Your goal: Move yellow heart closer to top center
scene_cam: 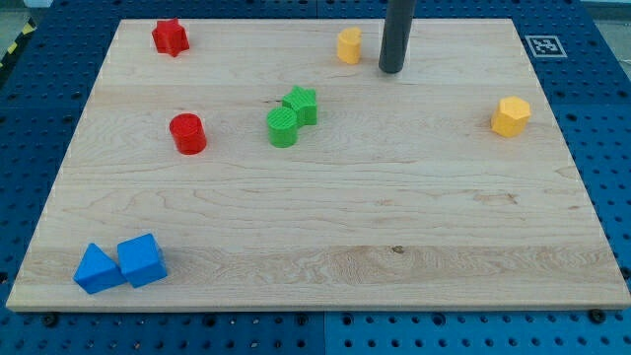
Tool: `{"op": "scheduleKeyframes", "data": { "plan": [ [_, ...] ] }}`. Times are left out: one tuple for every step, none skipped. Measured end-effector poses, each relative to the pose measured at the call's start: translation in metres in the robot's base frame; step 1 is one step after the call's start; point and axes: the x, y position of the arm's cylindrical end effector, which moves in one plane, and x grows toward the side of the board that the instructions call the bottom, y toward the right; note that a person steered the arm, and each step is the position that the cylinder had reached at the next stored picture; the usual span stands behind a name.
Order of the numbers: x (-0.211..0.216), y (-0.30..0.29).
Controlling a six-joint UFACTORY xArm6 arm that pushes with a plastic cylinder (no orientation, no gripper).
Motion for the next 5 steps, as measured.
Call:
{"op": "scheduleKeyframes", "data": {
  "plan": [
    [-0.030,-0.017],
    [-0.043,-0.027],
    [-0.043,-0.013],
    [-0.043,0.010],
    [-0.022,0.010]
  ]
}}
